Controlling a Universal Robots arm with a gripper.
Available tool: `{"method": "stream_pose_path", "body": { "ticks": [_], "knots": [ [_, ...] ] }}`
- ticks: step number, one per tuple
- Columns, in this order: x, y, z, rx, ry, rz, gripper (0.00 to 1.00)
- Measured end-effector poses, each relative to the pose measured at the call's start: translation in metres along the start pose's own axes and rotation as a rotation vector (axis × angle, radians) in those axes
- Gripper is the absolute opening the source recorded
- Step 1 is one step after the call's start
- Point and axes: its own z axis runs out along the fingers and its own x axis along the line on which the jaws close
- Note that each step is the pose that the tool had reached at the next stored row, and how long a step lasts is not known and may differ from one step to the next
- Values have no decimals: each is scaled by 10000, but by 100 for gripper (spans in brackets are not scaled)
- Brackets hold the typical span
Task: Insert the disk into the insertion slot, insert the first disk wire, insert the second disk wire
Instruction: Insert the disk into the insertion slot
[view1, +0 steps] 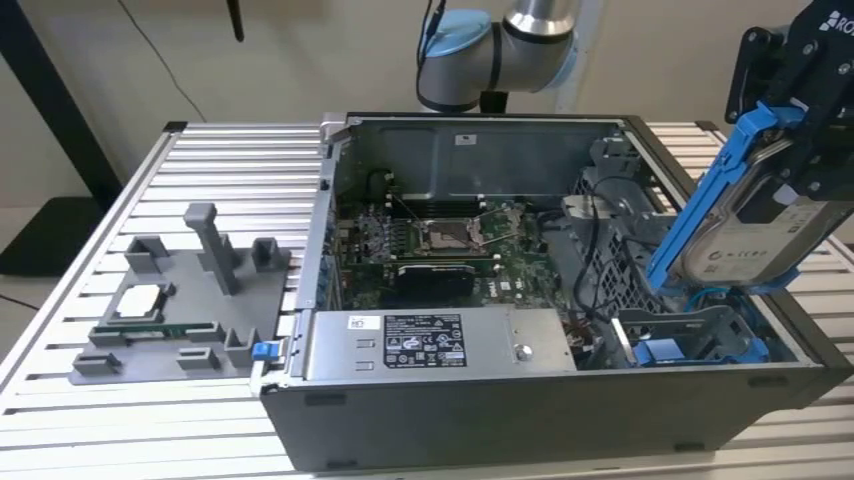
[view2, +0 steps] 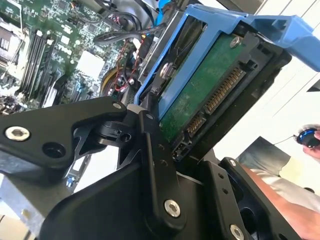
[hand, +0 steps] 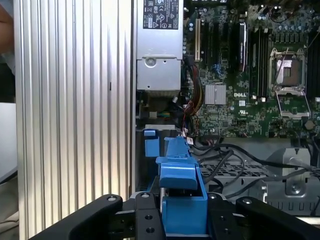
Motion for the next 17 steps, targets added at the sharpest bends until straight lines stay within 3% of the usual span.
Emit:
{"method": "stream_pose_path", "body": {
  "ticks": [17],
  "knots": [
    [0,-6,152,0,0,0,0]
  ]
}}
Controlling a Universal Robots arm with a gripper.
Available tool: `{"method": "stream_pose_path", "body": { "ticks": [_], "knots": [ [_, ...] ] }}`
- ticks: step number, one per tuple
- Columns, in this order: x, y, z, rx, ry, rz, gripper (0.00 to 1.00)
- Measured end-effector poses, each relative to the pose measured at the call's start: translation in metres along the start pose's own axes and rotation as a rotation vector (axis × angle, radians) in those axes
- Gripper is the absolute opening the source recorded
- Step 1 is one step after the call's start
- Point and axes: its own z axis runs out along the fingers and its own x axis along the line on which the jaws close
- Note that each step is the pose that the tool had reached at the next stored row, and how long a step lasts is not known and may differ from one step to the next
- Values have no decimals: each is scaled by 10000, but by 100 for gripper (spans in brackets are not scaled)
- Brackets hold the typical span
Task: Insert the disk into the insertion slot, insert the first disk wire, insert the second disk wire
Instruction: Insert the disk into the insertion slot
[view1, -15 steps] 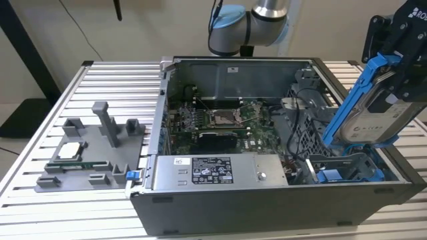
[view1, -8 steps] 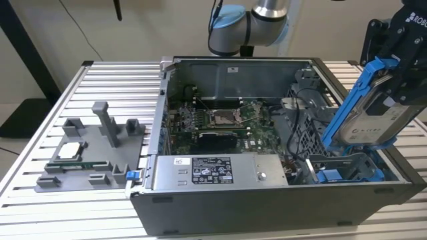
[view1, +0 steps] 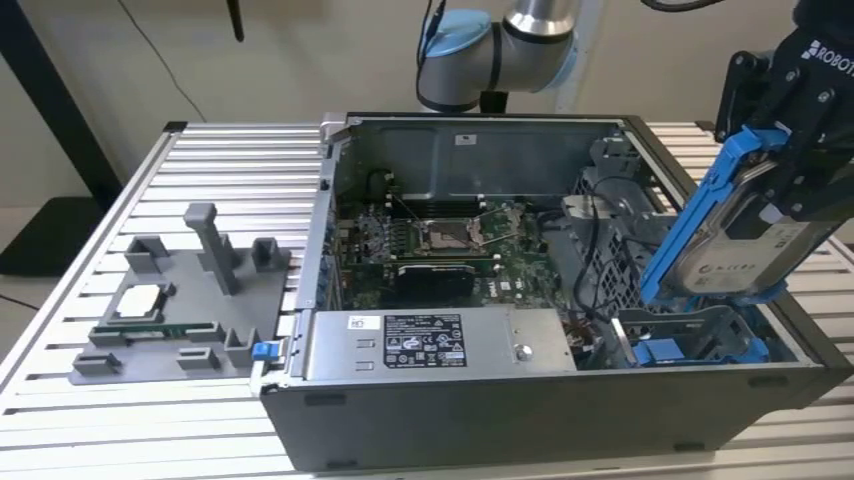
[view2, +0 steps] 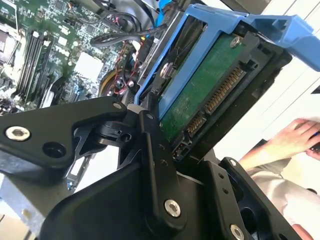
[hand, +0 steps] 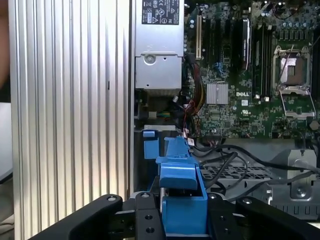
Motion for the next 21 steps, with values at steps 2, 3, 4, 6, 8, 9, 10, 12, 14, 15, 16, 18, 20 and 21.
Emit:
{"method": "stream_pose_path", "body": {
  "ticks": [2,3,4,6,8,9,10,12,14,15,16,18,20,21],
  "knots": [
    [1,-1,25,0,0,0,0],
    [3,-1,37,0,-2,0,0],
    [4,-2,48,0,0,1,0],
    [7,-3,72,0,0,2,0],
    [12,-4,96,0,0,2,0],
    [16,-4,106,0,0,3,0],
    [21,-3,116,0,0,4,0],
    [28,1,137,0,0,4,0],
    [31,7,162,0,1,3,0],
    [32,10,177,0,2,3,0],
    [33,13,192,0,1,3,0],
    [34,18,224,0,0,3,0],
    [37,21,252,0,-1,3,0],
    [42,21,261,0,0,3,0]
  ]
}}
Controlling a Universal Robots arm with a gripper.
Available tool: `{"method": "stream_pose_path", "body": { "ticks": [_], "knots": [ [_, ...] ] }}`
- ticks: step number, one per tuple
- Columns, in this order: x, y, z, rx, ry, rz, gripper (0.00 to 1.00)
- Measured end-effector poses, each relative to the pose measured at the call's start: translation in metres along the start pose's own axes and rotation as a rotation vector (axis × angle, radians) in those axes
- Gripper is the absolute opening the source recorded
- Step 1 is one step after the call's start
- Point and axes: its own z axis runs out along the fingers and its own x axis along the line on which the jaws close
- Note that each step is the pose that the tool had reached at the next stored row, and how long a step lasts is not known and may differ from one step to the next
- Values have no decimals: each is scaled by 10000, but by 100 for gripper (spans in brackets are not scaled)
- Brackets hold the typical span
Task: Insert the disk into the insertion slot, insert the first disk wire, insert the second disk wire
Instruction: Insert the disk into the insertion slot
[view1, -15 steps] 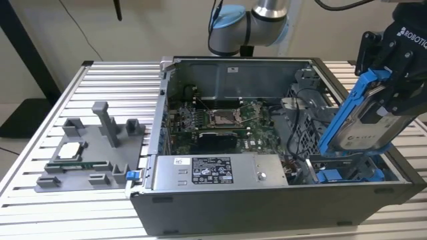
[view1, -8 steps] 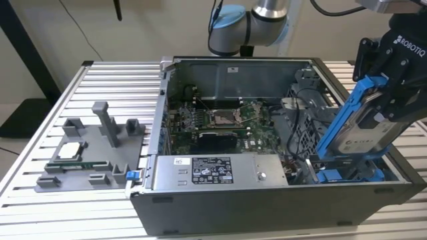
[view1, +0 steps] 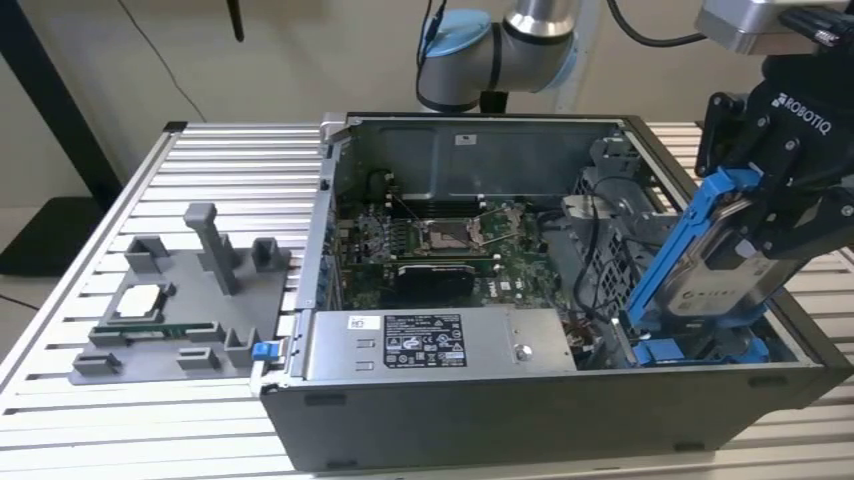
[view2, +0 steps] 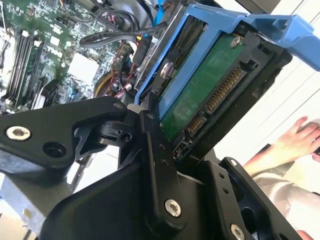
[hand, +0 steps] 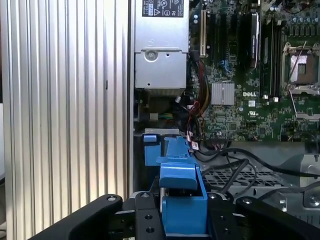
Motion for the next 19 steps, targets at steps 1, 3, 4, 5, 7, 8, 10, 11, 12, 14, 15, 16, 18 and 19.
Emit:
{"method": "stream_pose_path", "body": {
  "ticks": [1,3,4,5,7,8,10,11,12,14,15,16,18,19],
  "knots": [
    [7,0,9,0,1,0,0],
    [19,-1,31,0,0,0,0],
    [25,-1,40,0,1,0,0],
    [32,-2,46,0,2,1,0],
    [42,-2,58,0,-1,1,0],
    [44,-3,63,0,-1,0,0],
    [45,-2,74,0,3,-1,0],
    [46,0,85,0,2,-1,0],
    [46,1,100,0,-1,0,0],
    [46,2,127,0,-6,0,0],
    [46,2,137,0,-12,0,0],
    [46,1,142,1,-25,-1,0],
    [47,1,160,-1,-98,-3,0],
    [46,1,163,-2,-127,-2,0]
  ]
}}
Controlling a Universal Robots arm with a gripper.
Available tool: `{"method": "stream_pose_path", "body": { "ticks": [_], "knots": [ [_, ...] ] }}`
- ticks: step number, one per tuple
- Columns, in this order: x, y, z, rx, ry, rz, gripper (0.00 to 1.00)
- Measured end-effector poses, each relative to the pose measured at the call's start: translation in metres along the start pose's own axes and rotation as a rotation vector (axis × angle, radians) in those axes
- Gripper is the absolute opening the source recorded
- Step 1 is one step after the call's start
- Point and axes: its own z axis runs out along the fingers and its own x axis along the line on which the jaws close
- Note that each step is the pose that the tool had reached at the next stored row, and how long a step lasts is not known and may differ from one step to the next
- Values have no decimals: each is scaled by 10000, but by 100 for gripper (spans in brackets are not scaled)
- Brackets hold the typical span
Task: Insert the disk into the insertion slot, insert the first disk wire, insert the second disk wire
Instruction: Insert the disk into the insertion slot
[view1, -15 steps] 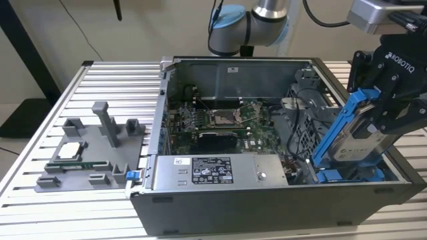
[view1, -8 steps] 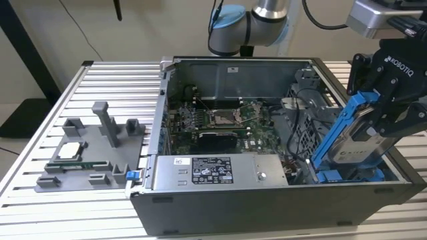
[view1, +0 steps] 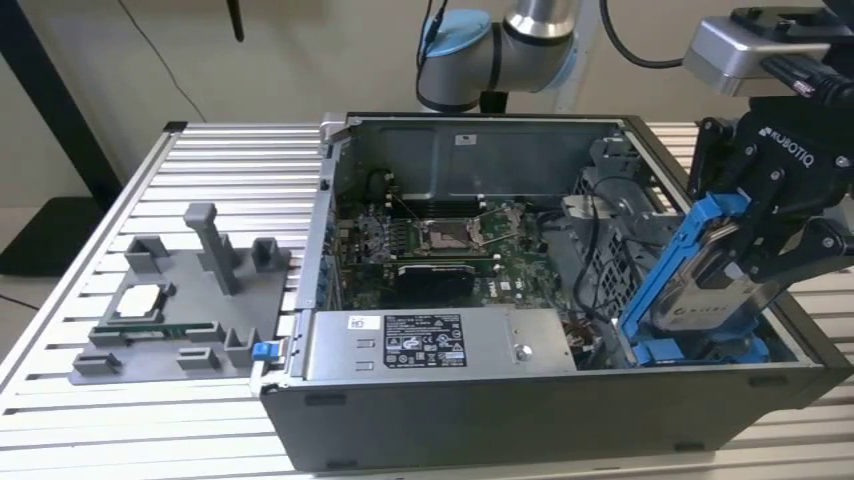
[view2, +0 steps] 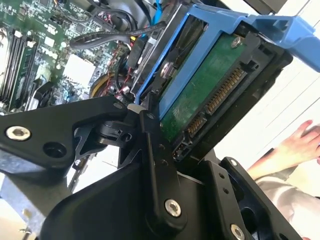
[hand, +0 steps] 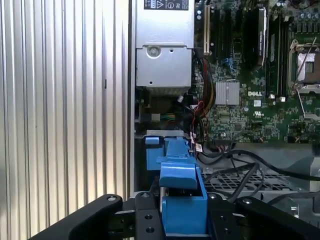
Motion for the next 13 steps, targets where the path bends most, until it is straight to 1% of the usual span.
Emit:
{"method": "stream_pose_path", "body": {
  "ticks": [2,10,13],
  "knots": [
    [-1,0,11,0,-56,4,0],
    [0,-5,142,-3,-155,7,0],
    [1,-6,185,-5,-254,5,0]
  ]
}}
